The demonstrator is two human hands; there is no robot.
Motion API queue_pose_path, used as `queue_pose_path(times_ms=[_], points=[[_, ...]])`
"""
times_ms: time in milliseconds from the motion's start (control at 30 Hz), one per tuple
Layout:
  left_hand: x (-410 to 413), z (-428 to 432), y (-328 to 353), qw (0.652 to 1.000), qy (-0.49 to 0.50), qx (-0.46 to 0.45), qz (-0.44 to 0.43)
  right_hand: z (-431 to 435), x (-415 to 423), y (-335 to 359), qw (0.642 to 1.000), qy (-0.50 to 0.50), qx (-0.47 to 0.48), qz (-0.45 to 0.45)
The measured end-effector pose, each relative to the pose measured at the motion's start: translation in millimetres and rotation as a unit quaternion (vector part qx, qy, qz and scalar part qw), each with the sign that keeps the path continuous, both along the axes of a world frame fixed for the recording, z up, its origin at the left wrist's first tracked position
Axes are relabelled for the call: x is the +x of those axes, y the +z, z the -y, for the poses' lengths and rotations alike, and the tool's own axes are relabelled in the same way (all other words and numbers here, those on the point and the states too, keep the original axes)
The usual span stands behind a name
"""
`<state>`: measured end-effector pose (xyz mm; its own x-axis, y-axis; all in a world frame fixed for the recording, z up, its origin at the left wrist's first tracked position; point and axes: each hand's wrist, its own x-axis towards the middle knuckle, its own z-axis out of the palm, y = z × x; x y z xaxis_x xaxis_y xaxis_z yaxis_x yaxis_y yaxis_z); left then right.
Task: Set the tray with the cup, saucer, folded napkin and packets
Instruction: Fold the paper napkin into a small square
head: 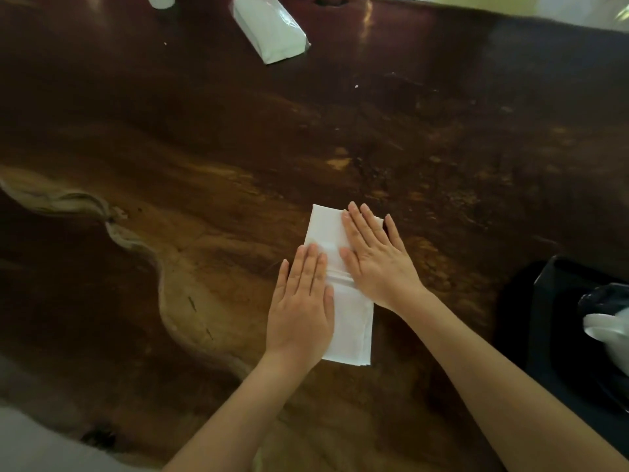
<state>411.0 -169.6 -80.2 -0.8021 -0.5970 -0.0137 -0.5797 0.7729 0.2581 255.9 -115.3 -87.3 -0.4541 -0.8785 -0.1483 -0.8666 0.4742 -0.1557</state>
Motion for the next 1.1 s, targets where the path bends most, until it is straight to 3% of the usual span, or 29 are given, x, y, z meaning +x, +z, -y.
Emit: queue_pose_path(times_ms=[167, 233, 334, 434, 500, 634, 867, 967, 1101], points=[[-1, -1, 3, 1.000, 0.001, 0.015, 0.003, 0, -12, 13, 0.997, 0.008, 0.019, 0.074], [0, -1, 5, 1.000, -0.007, 0.028, 0.003, -8, -8, 27, 0.992, -0.016, -0.025, 0.120], [4, 11, 8, 0.994, -0.042, 0.097, -0.036, -40, 21, 40, 0.993, 0.039, -0.069, 0.083], [18, 26, 19, 0.977, -0.104, 0.170, -0.073, -73, 47, 36, 0.994, 0.094, 0.029, 0.052], [34, 33, 23, 0.974, -0.190, 0.114, -0.043, -81, 48, 30, 0.989, 0.105, 0.079, 0.067], [60, 46, 24, 0.951, -0.306, 0.010, 0.049, -79, 42, 27, 0.986, 0.118, 0.081, 0.085], [57, 53, 32, 0.913, -0.395, -0.101, 0.016, -81, 37, 32, 0.983, 0.138, 0.058, 0.108], [49, 53, 44, 0.917, -0.392, -0.074, -0.003, -79, 30, 38, 0.982, 0.140, 0.025, 0.127], [32, 64, 70, 0.933, -0.355, 0.054, -0.038, -72, 23, 46, 0.979, 0.141, -0.043, 0.138]])
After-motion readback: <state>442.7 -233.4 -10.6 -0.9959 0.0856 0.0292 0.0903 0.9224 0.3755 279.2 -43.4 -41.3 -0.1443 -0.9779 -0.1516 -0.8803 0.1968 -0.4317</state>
